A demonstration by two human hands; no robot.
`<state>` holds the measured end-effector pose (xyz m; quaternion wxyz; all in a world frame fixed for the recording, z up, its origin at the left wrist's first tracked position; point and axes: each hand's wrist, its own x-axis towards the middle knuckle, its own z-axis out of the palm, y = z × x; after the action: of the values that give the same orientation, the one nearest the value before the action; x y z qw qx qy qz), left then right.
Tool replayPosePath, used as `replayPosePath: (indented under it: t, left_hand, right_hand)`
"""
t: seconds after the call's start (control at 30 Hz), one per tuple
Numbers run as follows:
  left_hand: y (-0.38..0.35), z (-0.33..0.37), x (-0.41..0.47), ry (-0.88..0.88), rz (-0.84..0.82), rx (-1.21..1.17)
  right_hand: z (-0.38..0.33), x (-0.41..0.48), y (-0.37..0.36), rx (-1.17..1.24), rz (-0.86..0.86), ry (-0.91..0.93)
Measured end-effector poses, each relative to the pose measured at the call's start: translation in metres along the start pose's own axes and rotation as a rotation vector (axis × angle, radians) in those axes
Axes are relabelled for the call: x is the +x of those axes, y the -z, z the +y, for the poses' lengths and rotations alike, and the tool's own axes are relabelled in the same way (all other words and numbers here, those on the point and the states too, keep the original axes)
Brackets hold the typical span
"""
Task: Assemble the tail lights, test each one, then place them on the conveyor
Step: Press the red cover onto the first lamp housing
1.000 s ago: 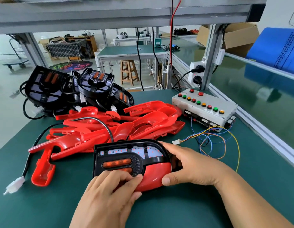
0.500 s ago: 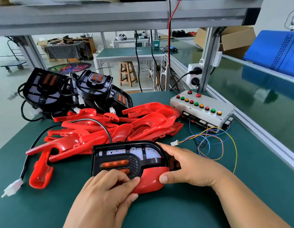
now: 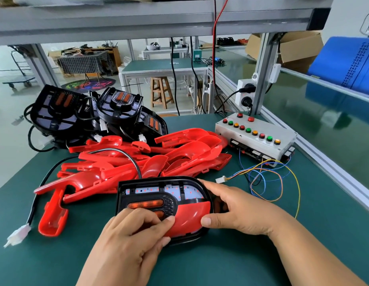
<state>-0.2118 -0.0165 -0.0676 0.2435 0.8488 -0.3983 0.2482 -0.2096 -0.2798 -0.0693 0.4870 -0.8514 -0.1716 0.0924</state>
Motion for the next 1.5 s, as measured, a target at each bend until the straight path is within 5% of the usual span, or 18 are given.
replayPosePath:
  t: [0.77, 0.83, 0.93, 1.03, 1.2, 1.5]
  left_hand:
    - [-0.006, -0.008, -0.006, 0.010, -0.026, 0.044]
    - [-0.003, -0.011, -0.007, 0.102, 0.015, -0.025]
    - [0.015, -0.018, -0.008, 0.517, 0.029, -0.211]
    - [0.028, -0.031, -0.016, 0.857, -0.231, -0.409]
    - [0.040, -0.032, -0.016, 0.822, -0.437, -0.821]
    - [0.032, -0.036, -0.021, 0.849, -0.349, -0.838]
  right_hand:
    - [-0.007, 0.003, -0.012, -0.031, 0.117, -0.096]
    - [-0.007, 0.003, -0.011, -0.010, 0.122, -0.127]
    - [-0.009, 0.004, -0.011, 0.037, 0.116, -0.162]
    - [-0.009, 0.005, -0.011, 0.107, 0.118, -0.202]
    - [-0.013, 0.005, -0.010, 0.130, 0.106, -0.230]
    - [-0.020, 0.006, -0.010, 0.217, 0.073, -0.267]
